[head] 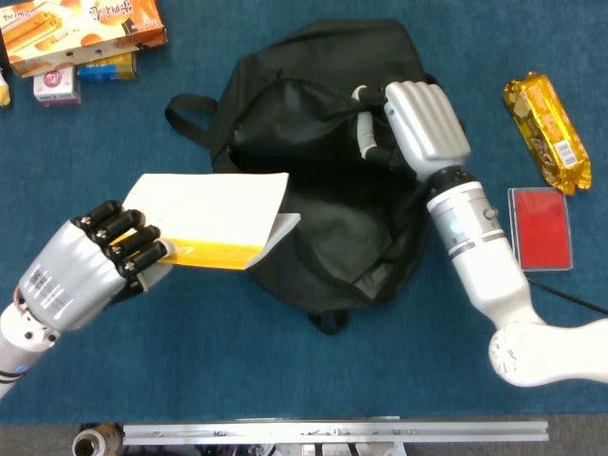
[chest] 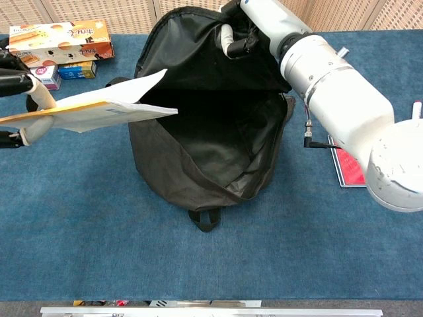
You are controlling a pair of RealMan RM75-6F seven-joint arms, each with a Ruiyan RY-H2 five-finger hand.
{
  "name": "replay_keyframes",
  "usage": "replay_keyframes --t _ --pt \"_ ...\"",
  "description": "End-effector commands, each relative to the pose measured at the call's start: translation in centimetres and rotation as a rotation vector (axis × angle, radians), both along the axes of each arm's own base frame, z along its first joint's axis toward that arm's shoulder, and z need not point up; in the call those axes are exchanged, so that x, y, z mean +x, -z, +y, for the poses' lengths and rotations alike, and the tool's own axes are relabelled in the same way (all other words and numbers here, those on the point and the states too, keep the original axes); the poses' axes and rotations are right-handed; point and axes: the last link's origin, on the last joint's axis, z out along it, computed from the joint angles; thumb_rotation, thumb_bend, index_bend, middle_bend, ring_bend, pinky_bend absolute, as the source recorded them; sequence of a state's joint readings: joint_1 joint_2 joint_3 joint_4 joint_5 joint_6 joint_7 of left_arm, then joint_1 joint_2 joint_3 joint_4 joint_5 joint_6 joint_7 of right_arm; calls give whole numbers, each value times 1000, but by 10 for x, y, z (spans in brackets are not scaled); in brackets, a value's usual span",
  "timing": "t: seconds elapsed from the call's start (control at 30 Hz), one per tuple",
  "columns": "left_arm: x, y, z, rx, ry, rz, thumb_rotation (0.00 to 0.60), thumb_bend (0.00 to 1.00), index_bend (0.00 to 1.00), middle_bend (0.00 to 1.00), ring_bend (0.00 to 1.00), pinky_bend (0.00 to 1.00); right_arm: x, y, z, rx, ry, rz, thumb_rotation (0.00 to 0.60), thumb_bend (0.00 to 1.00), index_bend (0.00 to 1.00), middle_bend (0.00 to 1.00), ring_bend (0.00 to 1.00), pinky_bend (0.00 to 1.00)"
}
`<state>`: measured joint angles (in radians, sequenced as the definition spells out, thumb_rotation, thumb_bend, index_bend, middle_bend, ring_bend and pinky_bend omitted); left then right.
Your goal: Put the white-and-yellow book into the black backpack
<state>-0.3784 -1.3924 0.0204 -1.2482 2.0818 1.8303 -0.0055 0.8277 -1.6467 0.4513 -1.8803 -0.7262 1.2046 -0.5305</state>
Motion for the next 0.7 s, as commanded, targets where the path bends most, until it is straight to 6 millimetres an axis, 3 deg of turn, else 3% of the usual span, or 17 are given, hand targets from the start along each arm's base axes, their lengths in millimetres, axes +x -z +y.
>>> replay_keyframes --t 0.03,0.33,0.7 --pt "7 3 3 -7 22 -6 600 358 778 674 537 587 15 2 0 25 20 -51 600 774 873 684 620 872" --pt "30 13 14 -15 93 0 600 358 775 675 537 588 38 9 -1 59 67 -149 600 774 873 684 620 873" --pt "46 33 21 -25 146 25 600 358 773 675 537 588 47 13 -5 53 83 -197 600 773 875 684 620 873"
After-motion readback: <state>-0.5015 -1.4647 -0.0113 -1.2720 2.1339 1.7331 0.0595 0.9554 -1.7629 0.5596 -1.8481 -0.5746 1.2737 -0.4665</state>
